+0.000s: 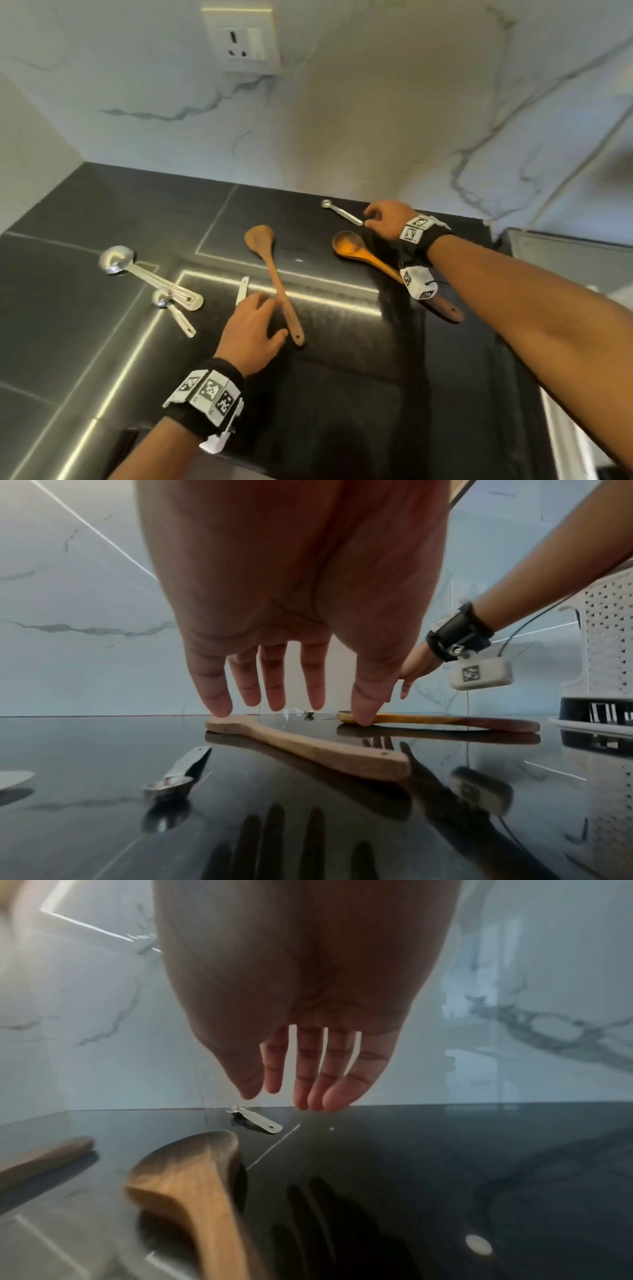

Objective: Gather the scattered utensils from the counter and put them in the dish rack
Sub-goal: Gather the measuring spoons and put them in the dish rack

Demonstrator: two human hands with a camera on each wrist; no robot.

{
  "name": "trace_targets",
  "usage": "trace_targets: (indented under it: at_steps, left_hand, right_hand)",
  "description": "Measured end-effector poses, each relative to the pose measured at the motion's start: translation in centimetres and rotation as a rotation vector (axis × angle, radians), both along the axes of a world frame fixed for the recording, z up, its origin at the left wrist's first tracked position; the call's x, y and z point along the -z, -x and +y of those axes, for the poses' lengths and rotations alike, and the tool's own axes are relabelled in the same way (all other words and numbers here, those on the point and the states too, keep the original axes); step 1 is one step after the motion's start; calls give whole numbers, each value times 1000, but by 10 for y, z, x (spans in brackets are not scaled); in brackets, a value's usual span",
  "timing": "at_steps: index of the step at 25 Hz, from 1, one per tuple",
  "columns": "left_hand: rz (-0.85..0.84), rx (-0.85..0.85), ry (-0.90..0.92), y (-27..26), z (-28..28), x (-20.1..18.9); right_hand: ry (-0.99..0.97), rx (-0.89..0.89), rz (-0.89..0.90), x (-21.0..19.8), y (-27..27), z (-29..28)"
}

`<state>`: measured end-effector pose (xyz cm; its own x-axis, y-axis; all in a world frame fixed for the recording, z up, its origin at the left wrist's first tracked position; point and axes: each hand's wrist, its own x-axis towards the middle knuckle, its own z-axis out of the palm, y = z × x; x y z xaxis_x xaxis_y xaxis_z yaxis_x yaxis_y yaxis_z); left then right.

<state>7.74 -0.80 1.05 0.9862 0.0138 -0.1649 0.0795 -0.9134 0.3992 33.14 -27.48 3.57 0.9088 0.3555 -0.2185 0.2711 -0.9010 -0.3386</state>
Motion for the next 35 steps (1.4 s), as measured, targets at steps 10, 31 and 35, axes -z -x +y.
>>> trace_targets:
  at_steps: [10,31,35]
  left_hand:
    - [128,104,-34,0,15,17]
    - [-273,-1028,1388,86,23,-34]
    - [-328,-1085,1341,104,55,-35]
  right_hand:
    - [95,-1,107,41,-77,64]
    - [-564,-543,430,7,205,177]
    - [-291,-646,117,11,173,190]
